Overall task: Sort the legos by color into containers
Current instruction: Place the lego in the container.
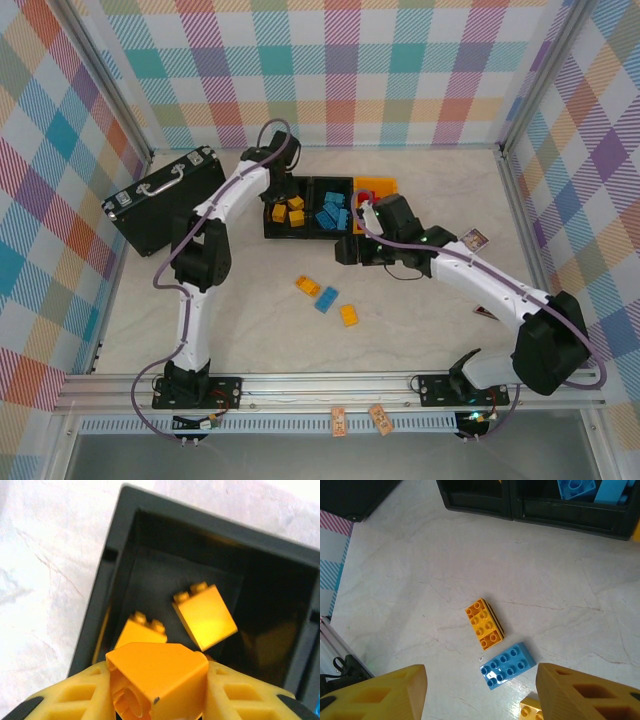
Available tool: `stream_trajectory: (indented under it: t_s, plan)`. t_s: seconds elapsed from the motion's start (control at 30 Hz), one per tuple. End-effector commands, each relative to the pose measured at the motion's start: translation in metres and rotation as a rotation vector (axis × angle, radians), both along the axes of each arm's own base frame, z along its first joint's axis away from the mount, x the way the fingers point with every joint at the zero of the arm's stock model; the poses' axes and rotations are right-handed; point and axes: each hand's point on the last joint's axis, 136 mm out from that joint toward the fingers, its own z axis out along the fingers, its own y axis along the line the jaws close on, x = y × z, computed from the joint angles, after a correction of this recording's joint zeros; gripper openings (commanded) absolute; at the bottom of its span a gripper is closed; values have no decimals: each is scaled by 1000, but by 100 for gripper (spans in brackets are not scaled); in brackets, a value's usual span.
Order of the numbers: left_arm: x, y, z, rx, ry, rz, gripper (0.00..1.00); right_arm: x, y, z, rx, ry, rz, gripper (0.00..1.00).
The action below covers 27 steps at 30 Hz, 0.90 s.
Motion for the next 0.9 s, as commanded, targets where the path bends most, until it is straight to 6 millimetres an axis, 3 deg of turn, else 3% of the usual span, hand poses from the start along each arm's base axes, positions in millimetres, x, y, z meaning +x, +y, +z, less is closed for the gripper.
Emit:
stream_trajectory:
  t_s: [0.0, 0.17, 0.33, 0.53, 0.7, 0.87]
  plan:
    - [6, 8, 2, 44, 20, -11, 39, -2, -7, 2, 0, -1, -29, 59]
    - [17, 4, 0, 45, 12, -15, 41, -4, -9, 2, -4, -1, -30, 60]
    - [19, 2, 4, 32, 5, -15, 55, -5, -9, 4, -1, -4, -25, 60]
    - [16, -3, 16, 23, -14, -24, 60, -6, -8, 3, -1, -2, -15, 59]
    - [5, -20, 36, -13, -38, -69, 59, -9, -10, 4, -2, -5, -12, 59]
    - [-19, -37, 50, -56, -49, -128, 59, -15, -17, -1, -13, 3, -19, 60]
